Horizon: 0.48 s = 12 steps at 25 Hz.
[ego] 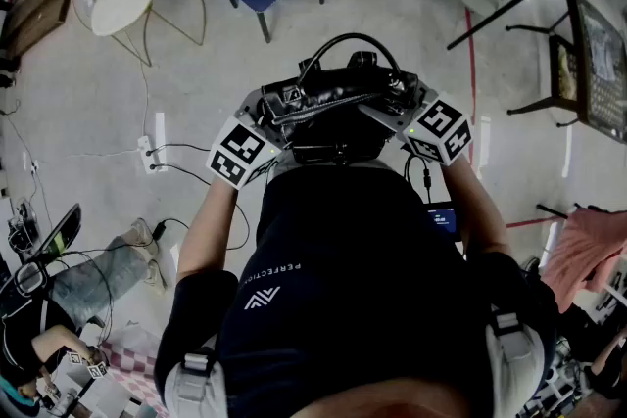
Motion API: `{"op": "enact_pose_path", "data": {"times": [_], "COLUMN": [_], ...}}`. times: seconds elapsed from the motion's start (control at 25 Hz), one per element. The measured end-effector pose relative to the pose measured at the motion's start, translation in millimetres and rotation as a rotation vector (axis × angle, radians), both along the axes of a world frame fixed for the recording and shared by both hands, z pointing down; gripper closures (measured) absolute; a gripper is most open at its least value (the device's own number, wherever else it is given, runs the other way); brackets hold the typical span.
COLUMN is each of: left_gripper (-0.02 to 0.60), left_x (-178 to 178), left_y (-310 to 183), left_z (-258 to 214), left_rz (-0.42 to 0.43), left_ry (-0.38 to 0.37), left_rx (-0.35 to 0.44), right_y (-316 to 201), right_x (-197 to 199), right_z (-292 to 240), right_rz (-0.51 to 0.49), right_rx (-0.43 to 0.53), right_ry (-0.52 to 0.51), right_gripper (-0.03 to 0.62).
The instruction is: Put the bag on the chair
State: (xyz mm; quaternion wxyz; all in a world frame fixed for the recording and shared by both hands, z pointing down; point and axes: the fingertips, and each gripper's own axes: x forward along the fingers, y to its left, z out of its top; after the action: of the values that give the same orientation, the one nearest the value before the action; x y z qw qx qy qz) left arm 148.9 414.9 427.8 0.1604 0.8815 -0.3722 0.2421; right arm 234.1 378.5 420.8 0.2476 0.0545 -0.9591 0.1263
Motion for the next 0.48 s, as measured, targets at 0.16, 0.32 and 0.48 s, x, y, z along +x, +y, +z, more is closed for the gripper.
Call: {"op": "enact_pose_path", "data": {"times": [0.16, 0.32, 0.48], "left_gripper": [0.314, 0.314, 0.313], "left_x": [20.1, 18.5, 16.7], "left_y": [6.1, -2.8, -7.3], "left_z": [-6.7, -5.5, -1.8], "left_rz": [-0.009, -0.012, -0.01], "left_ry": [-0.007, -0.001, -0.001], "left_rx": [0.001, 0.003, -0.013], "right_y": [4.6, -3.0, -7.8], "right_x": [20.6, 18.1, 15.9], "right_z": [-7.4, -4.2, -1.1], "right_rz": [-0.004, -0.004, -0.006], "right_rx": [0.008, 0.003, -0.016], "right_ry": [-0.001, 0.001, -0.003], "right_gripper": [0.382, 0.382, 0.378]}}
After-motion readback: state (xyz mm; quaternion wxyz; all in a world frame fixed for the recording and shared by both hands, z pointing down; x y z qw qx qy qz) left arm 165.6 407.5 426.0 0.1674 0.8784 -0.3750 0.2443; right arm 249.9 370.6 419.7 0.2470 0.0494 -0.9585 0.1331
